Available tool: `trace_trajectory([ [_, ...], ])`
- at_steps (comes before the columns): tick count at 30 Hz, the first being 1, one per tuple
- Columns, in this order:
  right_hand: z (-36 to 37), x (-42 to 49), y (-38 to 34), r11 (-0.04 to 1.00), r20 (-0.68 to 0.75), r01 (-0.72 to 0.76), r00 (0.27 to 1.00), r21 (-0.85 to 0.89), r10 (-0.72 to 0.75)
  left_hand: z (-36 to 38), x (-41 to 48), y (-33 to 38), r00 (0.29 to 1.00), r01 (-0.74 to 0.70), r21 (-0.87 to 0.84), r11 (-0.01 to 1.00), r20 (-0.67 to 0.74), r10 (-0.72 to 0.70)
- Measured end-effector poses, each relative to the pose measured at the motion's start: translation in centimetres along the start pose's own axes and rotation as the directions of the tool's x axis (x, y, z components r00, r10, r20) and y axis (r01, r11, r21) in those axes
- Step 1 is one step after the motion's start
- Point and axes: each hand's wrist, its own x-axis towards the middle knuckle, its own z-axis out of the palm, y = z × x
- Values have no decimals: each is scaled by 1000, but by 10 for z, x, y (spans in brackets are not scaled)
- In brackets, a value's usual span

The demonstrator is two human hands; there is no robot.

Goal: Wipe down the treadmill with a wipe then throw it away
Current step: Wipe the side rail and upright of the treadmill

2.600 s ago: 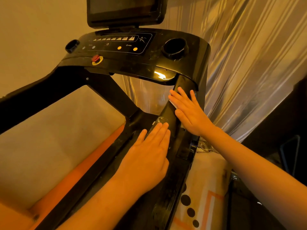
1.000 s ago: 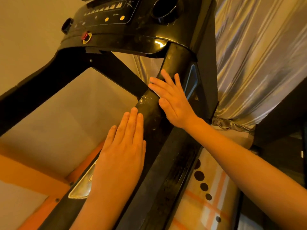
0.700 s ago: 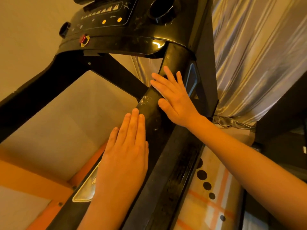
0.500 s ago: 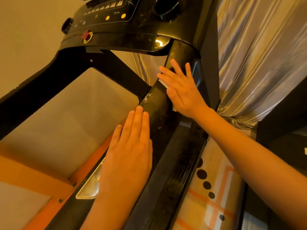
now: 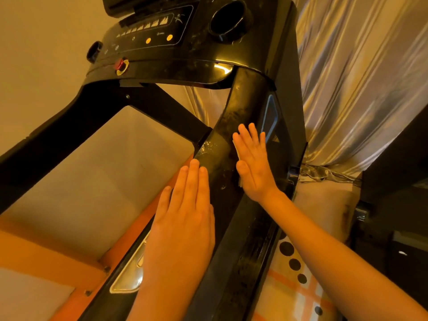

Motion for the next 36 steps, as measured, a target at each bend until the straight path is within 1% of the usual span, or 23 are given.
trace_trajectory([
  [5, -11, 37, -3, 994, 88, 113, 990, -6, -113, -1, 1, 0, 1000, 0, -7, 1000, -6, 0],
  [7, -14, 29, 5, 982, 117, 184, 977, -30, -179, 0, 1, 0, 1000, -1, -4, 1000, -3, 1],
  [9, -12, 13, 14, 967, 116, 236, 968, -96, -224, 0, 0, 0, 1000, 1, -8, 1000, 5, -1],
  [11, -10, 8, 13, 969, 72, 214, 976, -124, -206, -1, 0, -1, 1000, 8, -15, 1000, 16, -8],
  [13, -12, 21, 4, 976, 52, 194, 981, -101, -189, -2, -1, 0, 1000, 8, -24, 1000, 24, -8],
  [17, -17, 44, -7, 973, 106, 221, 971, -71, -213, -2, 0, 1, 1000, 5, -22, 1000, 5, -5],
  [20, -15, 23, 2, 975, 89, 199, 978, -100, -190, -1, 0, 1, 1000, 15, -48, 999, -22, -16],
  [22, -16, 8, 12, 962, 108, 229, 971, -148, -215, -2, 0, 1, 1000, 19, -65, 998, -24, -21],
  [24, -19, 8, 15, 953, 128, 262, 961, -155, -243, -2, 0, 1, 1000, 19, -81, 997, -12, -21],
  [27, -21, 29, 3, 953, 147, 271, 957, -133, -251, -2, 1, 2, 1000, 17, -93, 995, -8, -18],
  [30, -19, 43, -6, 965, 160, 249, 959, -82, -234, 0, 1, 2, 999, 17, -91, 996, -29, -20],
  [32, -15, 30, -2, 974, 137, 218, 969, -66, -207, 0, 1, 2, 999, 12, -81, 997, -36, -14],
  [36, -3, -10, 8, 985, 55, 151, 988, -88, -147, -2, 2, 2, 999, 12, -71, 997, -42, -14],
])
